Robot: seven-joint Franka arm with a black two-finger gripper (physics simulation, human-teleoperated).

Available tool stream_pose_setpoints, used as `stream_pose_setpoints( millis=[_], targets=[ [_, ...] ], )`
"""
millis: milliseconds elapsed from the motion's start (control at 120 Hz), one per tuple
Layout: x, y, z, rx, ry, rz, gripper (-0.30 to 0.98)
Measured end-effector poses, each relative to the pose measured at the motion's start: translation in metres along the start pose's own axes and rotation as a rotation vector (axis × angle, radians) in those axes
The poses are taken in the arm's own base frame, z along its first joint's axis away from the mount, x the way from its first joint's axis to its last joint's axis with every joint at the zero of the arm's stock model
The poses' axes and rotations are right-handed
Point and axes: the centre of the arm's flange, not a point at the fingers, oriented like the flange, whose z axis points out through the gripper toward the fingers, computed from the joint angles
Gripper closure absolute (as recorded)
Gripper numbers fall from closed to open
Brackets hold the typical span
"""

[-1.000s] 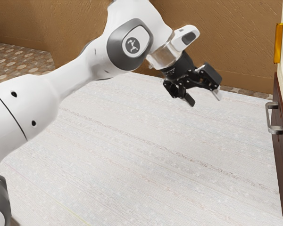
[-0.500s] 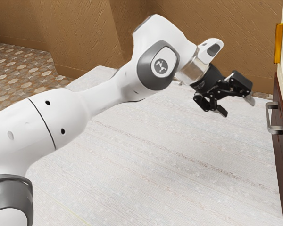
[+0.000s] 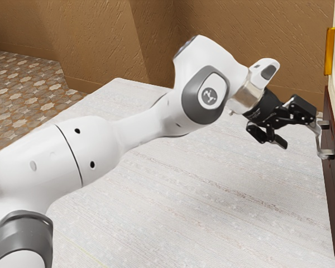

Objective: Pull the drawer handle with one arm to open the drawer

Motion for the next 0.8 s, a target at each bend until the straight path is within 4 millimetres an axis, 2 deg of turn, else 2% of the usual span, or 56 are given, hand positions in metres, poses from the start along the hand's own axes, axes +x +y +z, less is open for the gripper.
stream_pose_setpoints(
  millis=[200,317,800],
  targets=[
    [-0.004,0.001,0.013,0.001,-0.009,-0.003,0.0],
    [-0.005,0.0,0.015,0.005,-0.01,-0.006,0.05],
    [-0.005,0.0,0.011,0.042,0.0,0.01,0.24]
  ],
)
